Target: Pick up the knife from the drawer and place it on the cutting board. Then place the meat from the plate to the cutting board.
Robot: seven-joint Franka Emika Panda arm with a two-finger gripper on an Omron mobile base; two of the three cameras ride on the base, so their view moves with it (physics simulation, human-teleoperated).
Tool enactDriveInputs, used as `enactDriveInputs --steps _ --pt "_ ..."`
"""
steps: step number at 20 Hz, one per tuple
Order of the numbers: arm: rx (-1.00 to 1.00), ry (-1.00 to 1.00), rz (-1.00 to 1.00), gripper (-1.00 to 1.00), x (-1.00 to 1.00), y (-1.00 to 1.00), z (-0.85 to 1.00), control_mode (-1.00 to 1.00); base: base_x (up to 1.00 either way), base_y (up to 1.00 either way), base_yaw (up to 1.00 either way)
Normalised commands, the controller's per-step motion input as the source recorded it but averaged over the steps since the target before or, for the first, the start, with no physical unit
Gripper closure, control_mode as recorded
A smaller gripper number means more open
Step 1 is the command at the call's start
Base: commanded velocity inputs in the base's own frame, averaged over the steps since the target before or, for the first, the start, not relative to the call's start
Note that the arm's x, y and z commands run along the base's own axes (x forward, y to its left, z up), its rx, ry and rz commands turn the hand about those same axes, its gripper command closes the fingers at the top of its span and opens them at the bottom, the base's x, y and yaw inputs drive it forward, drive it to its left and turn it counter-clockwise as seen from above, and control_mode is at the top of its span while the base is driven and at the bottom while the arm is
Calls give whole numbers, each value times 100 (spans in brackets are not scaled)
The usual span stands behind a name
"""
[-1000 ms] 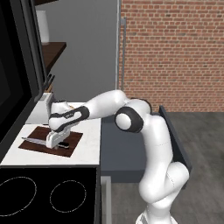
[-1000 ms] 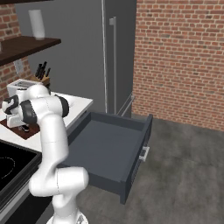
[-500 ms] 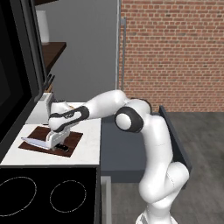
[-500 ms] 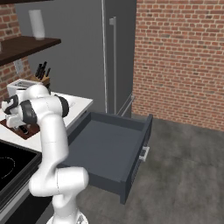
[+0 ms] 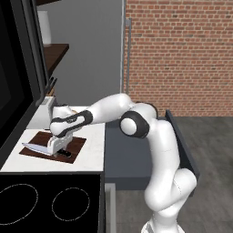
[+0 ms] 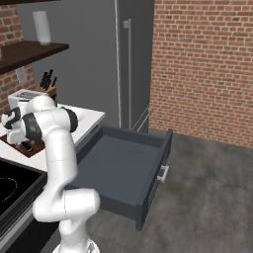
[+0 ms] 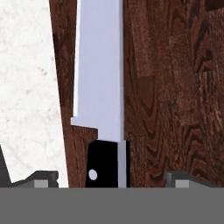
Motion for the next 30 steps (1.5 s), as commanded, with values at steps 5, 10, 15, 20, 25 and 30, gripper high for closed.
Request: enactDriveInputs --steps 5,10,15,20,25,30 --pt "0 -6 1 -100 0 -12 31 -100 0 0 0" --pt "0 -1 0 -100 3 -35 58 -100 0 0 0" --pt "0 1 2 -100 18 -41 64 -100 0 0 0" --pt "0 -17 3 -100 61 -63 40 -100 0 0 0" --pt "1 -18 1 -100 100 -66 25 -100 0 0 0" --pt "8 -2 0 -100 100 -41 33 -100 0 0 0"
